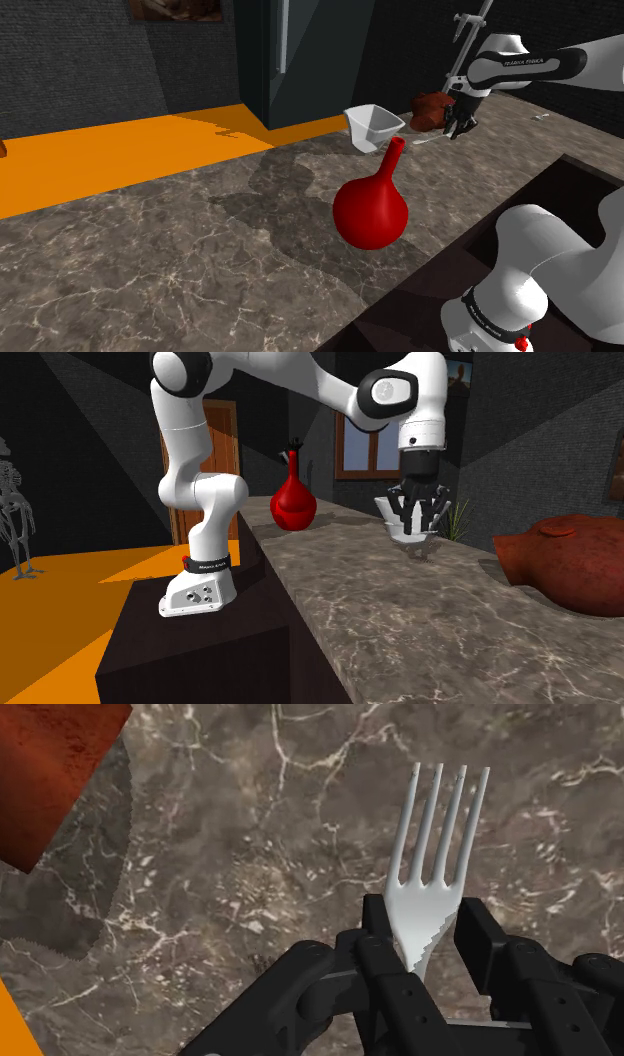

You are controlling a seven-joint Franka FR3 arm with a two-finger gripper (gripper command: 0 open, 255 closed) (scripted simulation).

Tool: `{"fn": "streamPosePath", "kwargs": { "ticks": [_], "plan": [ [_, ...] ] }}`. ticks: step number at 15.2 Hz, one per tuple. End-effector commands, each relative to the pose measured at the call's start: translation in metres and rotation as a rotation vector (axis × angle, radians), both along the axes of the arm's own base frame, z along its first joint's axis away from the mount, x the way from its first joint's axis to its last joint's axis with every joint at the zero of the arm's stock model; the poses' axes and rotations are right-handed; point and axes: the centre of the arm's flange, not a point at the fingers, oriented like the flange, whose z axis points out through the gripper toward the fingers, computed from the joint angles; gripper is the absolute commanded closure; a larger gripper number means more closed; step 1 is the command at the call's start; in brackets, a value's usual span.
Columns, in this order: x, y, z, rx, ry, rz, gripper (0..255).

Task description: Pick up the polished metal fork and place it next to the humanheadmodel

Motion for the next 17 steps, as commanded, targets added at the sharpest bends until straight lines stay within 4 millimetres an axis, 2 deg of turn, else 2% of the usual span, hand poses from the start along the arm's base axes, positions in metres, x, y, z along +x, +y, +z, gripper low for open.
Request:
{"fn": "streamPosePath", "kwargs": {
  "ticks": [1,15,17],
  "plan": [
    [0.001,0.0,-0.012,0.0,0.0,0.0,255],
    [0.001,0.0,-0.086,0.0,0.0,0.0,255],
    [0.001,0.0,-0.09,0.0,0.0,0.0,255]
  ]
}}
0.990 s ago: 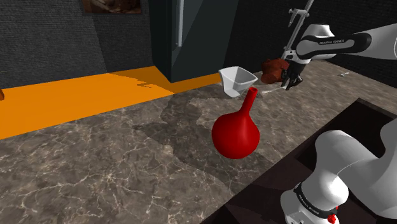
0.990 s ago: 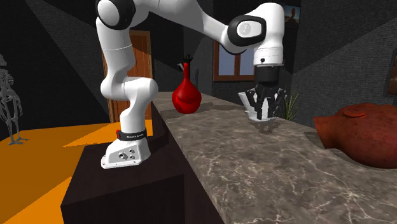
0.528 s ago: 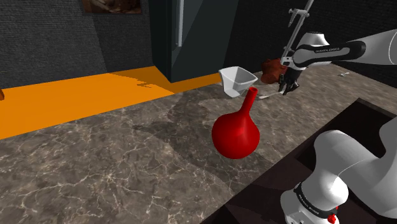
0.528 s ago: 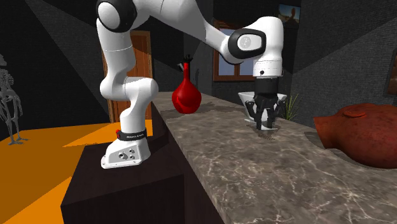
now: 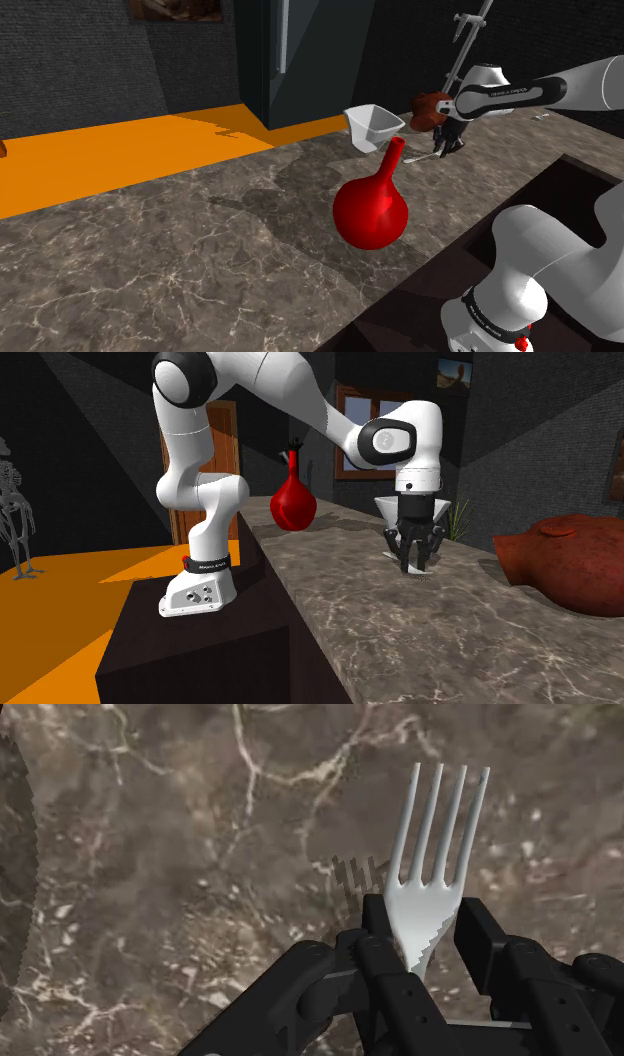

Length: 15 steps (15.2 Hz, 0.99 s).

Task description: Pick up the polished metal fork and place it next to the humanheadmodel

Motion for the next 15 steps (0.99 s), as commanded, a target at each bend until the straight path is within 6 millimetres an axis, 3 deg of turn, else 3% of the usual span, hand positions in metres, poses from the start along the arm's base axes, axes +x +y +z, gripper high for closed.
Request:
{"fn": "streamPosePath", "kwargs": {
  "ticks": [1,6,7,12,15],
  "plan": [
    [0.001,-0.001,-0.003,0.0,0.0,0.0,255],
    [0.001,-0.001,-0.003,0.0,0.0,0.0,255],
    [0.001,-0.001,-0.003,0.0,0.0,0.0,0],
    [0.001,0.0,-0.003,0.0,0.0,0.0,0],
    [0.001,0.001,0.037,0.0,0.0,0.0,0]
  ]
}}
